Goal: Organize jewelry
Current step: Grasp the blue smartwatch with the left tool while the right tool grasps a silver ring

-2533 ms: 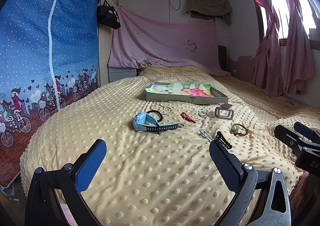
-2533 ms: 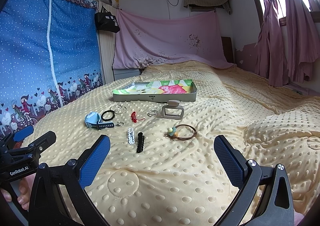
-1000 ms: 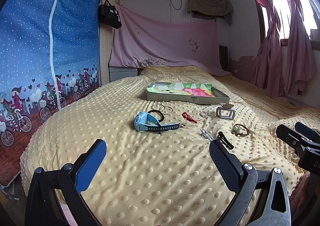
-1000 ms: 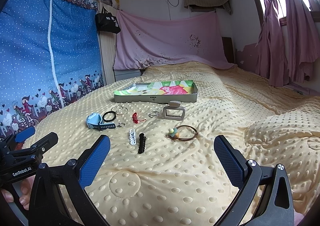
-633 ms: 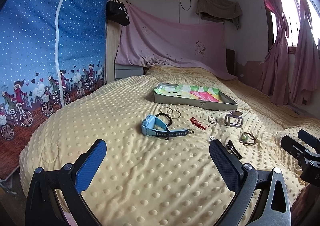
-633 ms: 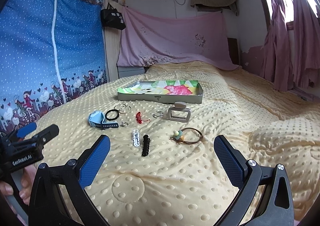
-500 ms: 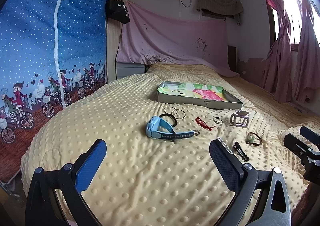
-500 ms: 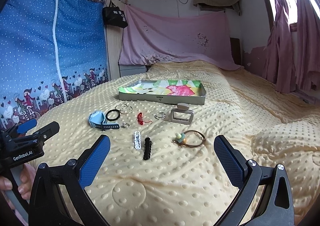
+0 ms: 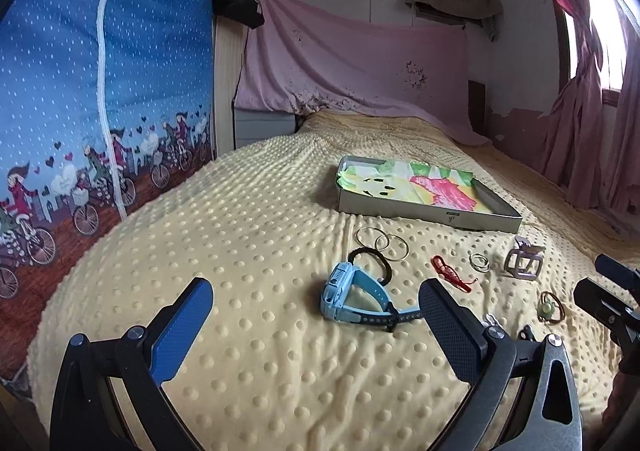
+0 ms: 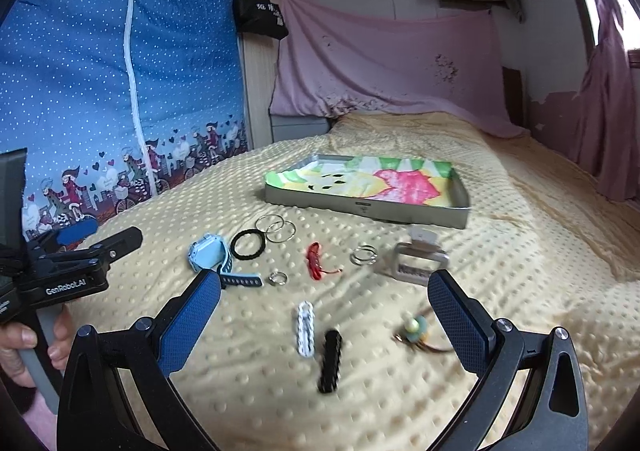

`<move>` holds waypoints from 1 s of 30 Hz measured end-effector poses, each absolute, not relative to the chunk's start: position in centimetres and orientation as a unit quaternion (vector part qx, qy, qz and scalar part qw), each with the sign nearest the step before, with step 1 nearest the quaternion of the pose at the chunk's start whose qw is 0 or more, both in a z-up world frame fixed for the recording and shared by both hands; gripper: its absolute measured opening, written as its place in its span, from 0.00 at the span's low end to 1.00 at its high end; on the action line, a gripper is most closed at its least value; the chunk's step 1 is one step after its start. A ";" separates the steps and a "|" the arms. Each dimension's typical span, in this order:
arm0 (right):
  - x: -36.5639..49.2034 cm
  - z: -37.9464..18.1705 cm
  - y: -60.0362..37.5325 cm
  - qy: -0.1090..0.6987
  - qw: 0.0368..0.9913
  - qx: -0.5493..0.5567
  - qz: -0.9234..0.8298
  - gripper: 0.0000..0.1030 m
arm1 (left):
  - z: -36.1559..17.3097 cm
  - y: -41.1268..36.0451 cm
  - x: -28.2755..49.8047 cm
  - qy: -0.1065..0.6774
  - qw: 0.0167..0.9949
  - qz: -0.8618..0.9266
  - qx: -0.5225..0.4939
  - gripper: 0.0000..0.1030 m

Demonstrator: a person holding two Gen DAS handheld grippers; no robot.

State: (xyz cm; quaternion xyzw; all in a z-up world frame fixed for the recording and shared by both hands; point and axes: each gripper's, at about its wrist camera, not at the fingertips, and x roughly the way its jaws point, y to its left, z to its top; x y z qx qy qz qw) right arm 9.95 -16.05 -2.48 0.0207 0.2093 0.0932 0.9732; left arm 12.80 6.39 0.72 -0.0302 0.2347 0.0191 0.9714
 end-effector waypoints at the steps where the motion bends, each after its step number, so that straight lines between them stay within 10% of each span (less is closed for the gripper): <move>1: 10.7 -2.6 -15.9 0.212 0.972 0.021 0.096 0.99 | 0.4 6.7 13.5 0.240 0.970 0.017 -0.039 1.00; 13: 18.7 -5.7 -13.3 0.296 0.939 0.026 0.172 0.43 | -2.0 6.2 17.6 0.277 0.960 -0.024 -0.019 0.66; 30: 22.1 -9.9 -10.7 0.360 0.913 0.022 0.193 0.29 | -5.0 7.4 20.3 0.319 0.944 -0.056 -0.057 0.34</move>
